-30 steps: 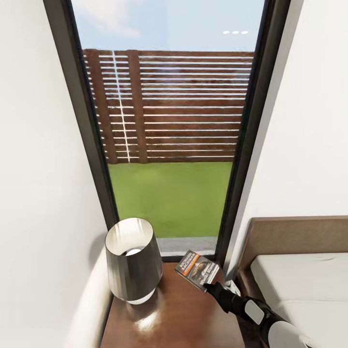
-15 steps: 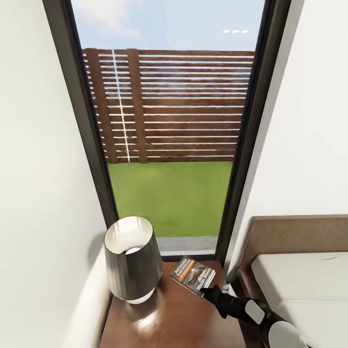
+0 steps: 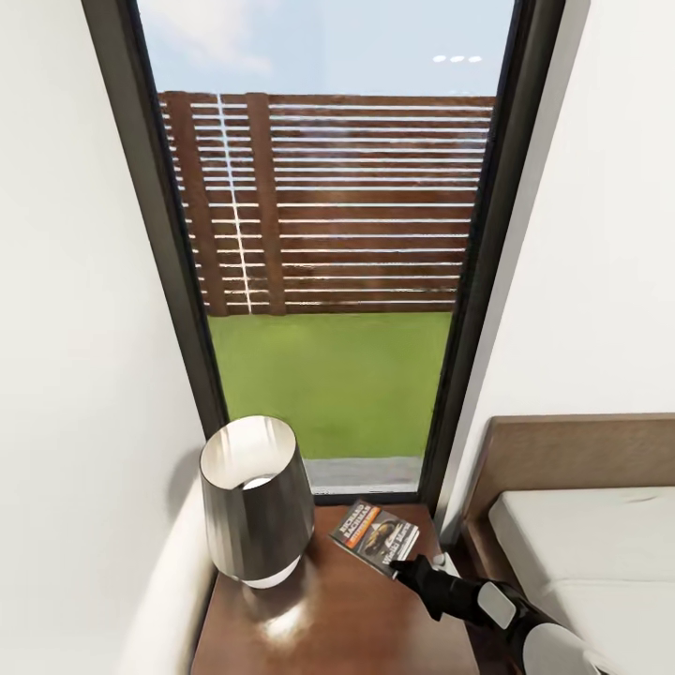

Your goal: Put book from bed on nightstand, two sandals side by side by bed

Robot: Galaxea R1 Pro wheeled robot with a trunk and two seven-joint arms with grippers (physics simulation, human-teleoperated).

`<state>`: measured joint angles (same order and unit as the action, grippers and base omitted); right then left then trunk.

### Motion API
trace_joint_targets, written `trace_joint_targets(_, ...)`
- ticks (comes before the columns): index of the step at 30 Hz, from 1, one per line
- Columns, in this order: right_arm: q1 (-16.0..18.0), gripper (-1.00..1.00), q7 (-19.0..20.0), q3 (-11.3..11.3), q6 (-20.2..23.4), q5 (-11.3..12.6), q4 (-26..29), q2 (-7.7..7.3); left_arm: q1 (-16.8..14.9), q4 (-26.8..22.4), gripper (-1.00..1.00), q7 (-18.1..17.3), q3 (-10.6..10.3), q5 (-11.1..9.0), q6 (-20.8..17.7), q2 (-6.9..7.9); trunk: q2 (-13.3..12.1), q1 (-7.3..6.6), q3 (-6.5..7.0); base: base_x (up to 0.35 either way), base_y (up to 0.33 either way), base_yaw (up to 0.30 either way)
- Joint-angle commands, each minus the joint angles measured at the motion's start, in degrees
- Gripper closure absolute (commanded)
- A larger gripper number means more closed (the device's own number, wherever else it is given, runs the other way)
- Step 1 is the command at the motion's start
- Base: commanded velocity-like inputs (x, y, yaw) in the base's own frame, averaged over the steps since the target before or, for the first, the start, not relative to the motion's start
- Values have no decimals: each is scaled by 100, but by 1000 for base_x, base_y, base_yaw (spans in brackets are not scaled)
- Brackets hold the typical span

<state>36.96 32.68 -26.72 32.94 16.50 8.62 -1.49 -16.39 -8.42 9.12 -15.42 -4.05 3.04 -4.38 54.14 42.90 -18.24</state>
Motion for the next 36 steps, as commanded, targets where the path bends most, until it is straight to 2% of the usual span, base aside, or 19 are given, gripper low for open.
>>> trace_joint_targets(1,3,100,-8,-12,48,53,0,-6,-5,7,-100,28,-49,-43,21,0,46,23,-25,0,0,0)
trace_joint_targets(9,3,100,-48,-53,58,47,-8,-24,-5,7,-100,28,-49,-43,21,3,367,199,-169,0,0,0)
trace_joint_targets(17,4,100,-484,-101,63,53,-9,-1,-5,7,-100,28,-46,-43,21,6,688,374,-313,0,0,0)
trace_joint_targets(25,4,100,-609,-193,79,54,-9,2,-5,12,-100,25,-44,-43,26,7,1009,550,-456,0,0,0)
trace_joint_targets(36,4,100,-652,-205,470,47,-2,2,-3,15,-100,26,-48,-43,30,2,1450,792,-654,0,0,0)
